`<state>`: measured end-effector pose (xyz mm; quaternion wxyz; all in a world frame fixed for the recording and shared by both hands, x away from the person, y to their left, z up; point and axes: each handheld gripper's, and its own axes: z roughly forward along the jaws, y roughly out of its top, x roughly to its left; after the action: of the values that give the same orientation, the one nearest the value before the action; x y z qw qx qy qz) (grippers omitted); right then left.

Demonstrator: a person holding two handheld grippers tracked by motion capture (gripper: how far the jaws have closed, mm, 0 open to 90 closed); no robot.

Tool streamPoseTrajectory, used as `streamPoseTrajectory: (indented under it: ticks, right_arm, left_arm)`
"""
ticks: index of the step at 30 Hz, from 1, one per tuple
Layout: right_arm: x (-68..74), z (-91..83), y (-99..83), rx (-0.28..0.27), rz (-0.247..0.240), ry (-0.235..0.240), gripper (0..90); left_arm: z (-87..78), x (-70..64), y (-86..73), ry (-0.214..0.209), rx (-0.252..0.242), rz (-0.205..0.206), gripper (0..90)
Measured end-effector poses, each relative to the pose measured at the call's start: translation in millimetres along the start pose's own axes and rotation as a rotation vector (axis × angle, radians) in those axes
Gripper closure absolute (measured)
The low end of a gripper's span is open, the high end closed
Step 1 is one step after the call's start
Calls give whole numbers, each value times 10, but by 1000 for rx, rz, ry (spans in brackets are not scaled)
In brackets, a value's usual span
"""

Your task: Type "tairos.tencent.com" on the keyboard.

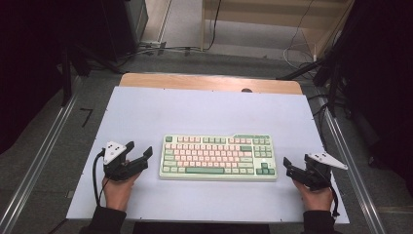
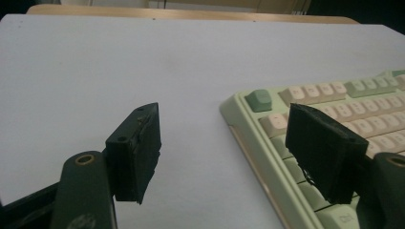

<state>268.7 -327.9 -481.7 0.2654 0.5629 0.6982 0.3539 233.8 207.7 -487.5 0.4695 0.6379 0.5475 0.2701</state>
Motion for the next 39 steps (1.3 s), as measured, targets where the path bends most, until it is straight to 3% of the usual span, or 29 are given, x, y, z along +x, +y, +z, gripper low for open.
streamPoseTrajectory:
  ticks: [5,6,8,11,12,13,14,15,16,17,18,22,25,32,39]
  right_arm:
    - [19,2,-6,4,-3,2,179]
    - [24,5,-7,8,-2,3,179]
    - [29,8,-9,10,-3,5,178]
    - [31,9,-15,11,-4,6,179]
    - [31,9,-16,12,-4,5,179]
    - [33,8,-18,13,-4,5,179]
    - [33,7,-19,13,-6,6,178]
    - [35,6,-21,14,-5,5,178]
    - [36,6,-22,15,-6,5,178]
    - [39,7,-24,17,-8,5,179]
    - [43,9,-26,18,-10,6,178]
    - [50,18,-27,23,-13,6,179]
    - [51,30,-25,22,-18,6,179]
    - [69,44,-35,34,-22,5,179]
    - [81,55,-48,44,-25,0,179]
  left_arm:
    - [40,-108,34,-25,9,5,293]
    - [57,-164,47,-41,12,34,312]
    - [65,-190,52,-48,16,46,343]
    - [109,-238,63,-109,35,59,467]
    - [151,-258,70,-168,49,52,541]
    - [151,-258,70,-168,49,52,622]
    - [201,-296,90,-216,67,47,706]
    - [201,-296,90,-216,67,47,767]
    - [252,-356,113,-253,79,58,823]
    - [252,-356,113,-253,79,58,875]
    - [305,-420,136,-285,87,64,900]
    - [429,-539,184,-325,106,75,900]
    - [496,-594,202,-327,115,78,900]
    - [750,-786,191,-357,186,143,900]
    - [854,-864,288,-403,172,127,900]
